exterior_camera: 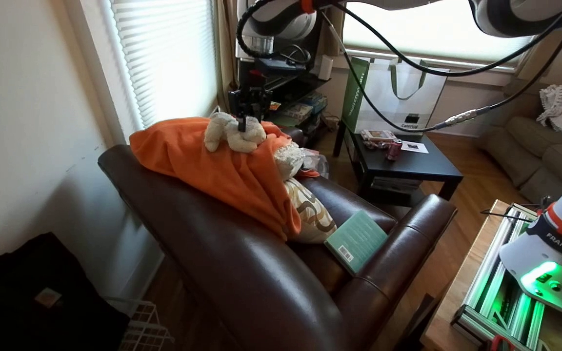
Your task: Put the white bear on the green book
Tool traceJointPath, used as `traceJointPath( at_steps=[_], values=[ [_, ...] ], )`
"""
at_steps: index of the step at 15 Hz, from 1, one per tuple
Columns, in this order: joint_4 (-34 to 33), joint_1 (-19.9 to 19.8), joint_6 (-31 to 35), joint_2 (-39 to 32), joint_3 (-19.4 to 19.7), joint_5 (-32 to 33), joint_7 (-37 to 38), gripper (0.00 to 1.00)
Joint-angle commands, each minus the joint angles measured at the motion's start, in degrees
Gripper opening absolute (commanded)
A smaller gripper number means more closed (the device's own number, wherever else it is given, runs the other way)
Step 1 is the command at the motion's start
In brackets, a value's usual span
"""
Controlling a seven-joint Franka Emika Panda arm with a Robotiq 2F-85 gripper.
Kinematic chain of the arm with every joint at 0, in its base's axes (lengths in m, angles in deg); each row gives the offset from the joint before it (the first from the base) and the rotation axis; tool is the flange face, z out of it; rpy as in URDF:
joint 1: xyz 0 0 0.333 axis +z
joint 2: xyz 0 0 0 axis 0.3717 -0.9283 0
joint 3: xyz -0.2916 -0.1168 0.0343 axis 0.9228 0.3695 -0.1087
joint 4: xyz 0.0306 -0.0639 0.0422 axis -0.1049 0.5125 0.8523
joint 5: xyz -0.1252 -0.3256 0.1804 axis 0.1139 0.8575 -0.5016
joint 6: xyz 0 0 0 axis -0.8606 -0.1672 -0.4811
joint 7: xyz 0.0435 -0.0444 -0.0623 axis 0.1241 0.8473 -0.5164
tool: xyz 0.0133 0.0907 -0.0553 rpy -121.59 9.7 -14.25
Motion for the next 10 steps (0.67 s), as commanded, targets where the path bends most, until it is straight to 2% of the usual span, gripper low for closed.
traceJointPath(
  at_steps=[1,5,7,8,10],
  values=[
    [-7.81,1.8,-5.71,-3.5,1.33,1.73,0.87,0.27],
    [-4.73,1.58,-12.51,1.29,1.22,2.38,0.91,0.0],
    [-0.82,0.71,-15.3,5.43,1.12,1.51,1.43,0.04],
    [2.13,-0.04,-16.17,8.55,1.33,0.98,2.27,0.01],
    [8.27,-1.47,-14.86,14.16,2.68,0.46,6.15,0.03]
  ],
)
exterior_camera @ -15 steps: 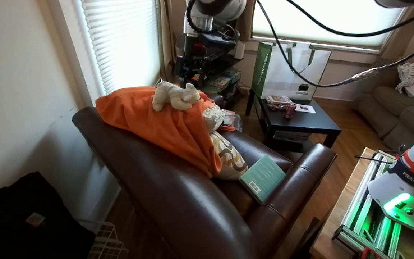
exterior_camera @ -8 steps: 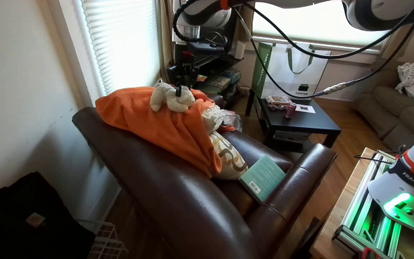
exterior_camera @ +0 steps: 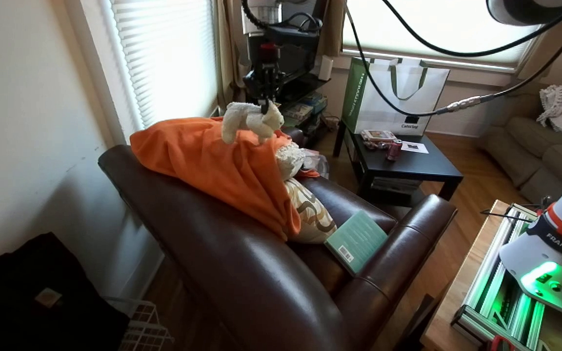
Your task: Put the white bear on the green book
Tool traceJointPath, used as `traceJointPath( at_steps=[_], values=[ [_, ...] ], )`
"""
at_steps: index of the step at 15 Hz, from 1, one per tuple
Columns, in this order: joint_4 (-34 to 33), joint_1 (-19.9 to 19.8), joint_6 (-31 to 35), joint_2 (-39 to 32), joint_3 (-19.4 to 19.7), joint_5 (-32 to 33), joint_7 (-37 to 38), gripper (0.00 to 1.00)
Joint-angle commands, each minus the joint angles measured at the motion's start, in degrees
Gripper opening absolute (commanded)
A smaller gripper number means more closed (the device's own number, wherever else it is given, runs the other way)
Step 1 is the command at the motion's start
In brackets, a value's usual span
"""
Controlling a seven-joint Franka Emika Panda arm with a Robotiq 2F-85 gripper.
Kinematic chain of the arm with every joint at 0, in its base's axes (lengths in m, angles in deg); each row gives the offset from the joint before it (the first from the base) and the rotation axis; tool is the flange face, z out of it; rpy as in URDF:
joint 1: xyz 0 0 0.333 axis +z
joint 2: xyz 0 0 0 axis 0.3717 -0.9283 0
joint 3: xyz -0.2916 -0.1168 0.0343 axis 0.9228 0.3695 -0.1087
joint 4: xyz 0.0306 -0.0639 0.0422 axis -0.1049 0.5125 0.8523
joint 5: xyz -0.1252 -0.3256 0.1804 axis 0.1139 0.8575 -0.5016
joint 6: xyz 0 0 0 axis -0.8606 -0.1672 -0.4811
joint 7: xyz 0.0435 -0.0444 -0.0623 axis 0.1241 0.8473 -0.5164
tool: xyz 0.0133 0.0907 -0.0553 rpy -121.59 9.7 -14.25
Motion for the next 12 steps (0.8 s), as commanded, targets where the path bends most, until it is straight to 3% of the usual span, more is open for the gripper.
traceJointPath(
  at_steps=[1,7,12],
  values=[
    [13.44,-2.44,1.55,11.83,2.26,-1.33,6.96,0.03],
    [28.43,-6.9,4.38,20.91,5.74,-4.92,16.58,0.03],
    [43.34,-10.71,13.0,24.13,9.18,-7.45,22.49,0.03]
  ],
)
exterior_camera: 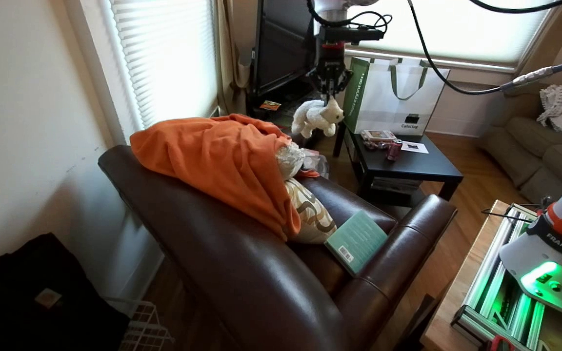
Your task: Put the white bear on the green book
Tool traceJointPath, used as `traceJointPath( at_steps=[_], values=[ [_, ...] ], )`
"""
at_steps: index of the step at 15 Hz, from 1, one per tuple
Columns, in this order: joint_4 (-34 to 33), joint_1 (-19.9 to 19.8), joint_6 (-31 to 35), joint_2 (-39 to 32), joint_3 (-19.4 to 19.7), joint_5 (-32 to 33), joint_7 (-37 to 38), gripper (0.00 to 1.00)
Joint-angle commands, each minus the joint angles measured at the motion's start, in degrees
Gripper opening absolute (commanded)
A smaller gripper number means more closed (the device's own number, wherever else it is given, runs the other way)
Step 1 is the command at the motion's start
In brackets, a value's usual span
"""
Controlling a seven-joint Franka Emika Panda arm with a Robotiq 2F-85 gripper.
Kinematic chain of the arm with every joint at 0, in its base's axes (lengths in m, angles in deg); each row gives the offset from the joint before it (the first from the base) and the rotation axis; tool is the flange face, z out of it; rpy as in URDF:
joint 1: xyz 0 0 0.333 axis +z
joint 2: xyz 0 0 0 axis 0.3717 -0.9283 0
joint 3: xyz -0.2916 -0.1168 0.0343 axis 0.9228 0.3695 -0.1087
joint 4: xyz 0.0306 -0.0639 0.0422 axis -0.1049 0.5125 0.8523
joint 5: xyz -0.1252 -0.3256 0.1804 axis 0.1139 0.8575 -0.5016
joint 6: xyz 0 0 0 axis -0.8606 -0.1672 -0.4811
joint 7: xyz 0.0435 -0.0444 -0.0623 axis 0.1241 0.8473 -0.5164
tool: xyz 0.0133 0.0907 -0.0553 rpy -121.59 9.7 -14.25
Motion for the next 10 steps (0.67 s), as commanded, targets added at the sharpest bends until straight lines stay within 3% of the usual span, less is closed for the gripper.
traceJointPath(
  at_steps=[1,10],
  values=[
    [14.33,-2.38,8.6,4.79,2.07,-2.78,4.73,0.03],
    [43.87,-8.22,35.52,2.73,5.53,-14.02,9.14,0.03]
  ],
)
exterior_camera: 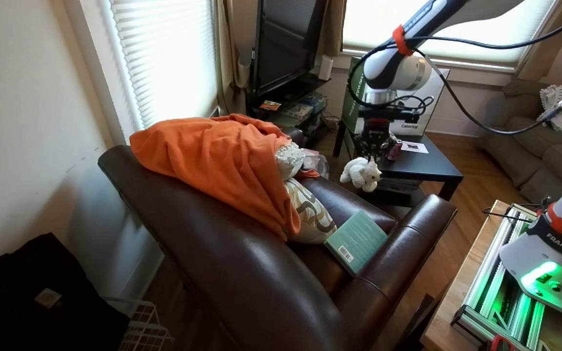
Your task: Put the white bear on the green book
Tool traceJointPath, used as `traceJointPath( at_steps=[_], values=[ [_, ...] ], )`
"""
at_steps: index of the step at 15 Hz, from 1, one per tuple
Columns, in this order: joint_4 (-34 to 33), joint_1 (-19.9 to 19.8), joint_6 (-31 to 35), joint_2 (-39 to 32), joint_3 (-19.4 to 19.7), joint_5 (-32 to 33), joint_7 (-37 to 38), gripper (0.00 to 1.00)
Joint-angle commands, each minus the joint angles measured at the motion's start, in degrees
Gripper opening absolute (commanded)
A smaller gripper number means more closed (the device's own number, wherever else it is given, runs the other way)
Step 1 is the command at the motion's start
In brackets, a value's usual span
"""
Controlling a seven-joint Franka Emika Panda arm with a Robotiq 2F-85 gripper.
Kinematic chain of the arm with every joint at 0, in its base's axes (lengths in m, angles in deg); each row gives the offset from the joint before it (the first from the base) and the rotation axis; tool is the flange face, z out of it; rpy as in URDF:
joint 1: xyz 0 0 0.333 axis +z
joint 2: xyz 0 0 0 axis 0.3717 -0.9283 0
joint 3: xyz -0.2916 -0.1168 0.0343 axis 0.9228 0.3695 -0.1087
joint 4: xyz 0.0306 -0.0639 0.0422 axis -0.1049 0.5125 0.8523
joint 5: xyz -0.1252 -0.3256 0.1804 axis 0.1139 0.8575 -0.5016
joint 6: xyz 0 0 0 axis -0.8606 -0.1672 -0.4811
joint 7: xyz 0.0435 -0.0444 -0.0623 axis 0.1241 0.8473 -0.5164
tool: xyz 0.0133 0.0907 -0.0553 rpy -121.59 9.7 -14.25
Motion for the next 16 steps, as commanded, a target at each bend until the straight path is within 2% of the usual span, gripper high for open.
traceJointPath(
  at_steps=[1,2,3,5,7,8,10,12,13,14,15,16],
  values=[
    [11.97,-2.14,10.49,-0.68,-0.13,-7.72,0.71,0.03],
    [14.58,-3.01,13.22,-2.01,-0.73,-11.17,-0.32,0.03],
    [16.6,-4.33,15.37,-3.75,-1.39,-15.03,-2.1,0.37],
    [19.86,-7.91,19.24,-6.81,-2.89,-23.83,-7.29,0.43],
    [19.67,-11.2,18.39,-7.94,-2.13,-30.78,-12.48,0.58],
    [19.31,-12.51,16.5,-6.48,-0.27,-32.06,-14.39,0.67],
    [21.92,-13.65,13.87,1.96,4.29,-31.11,-15.84,0.81],
    [22.47,-14.22,13.57,7.25,6.91,-30.6,-17.57,0.96],
    [22.88,-14.28,14.23,10.22,8.08,-29.78,-18.79,1.0],
    [23.17,-13.43,14.95,13.51,9.28,-26.34,-18.78,1.0],
    [26.31,-11.2,17.96,16.94,7.37,-26.82,-18.84,1.0],
    [27.26,-10.67,17.12,20.17,7.31,-23.08,-17.7,1.0]
  ],
)
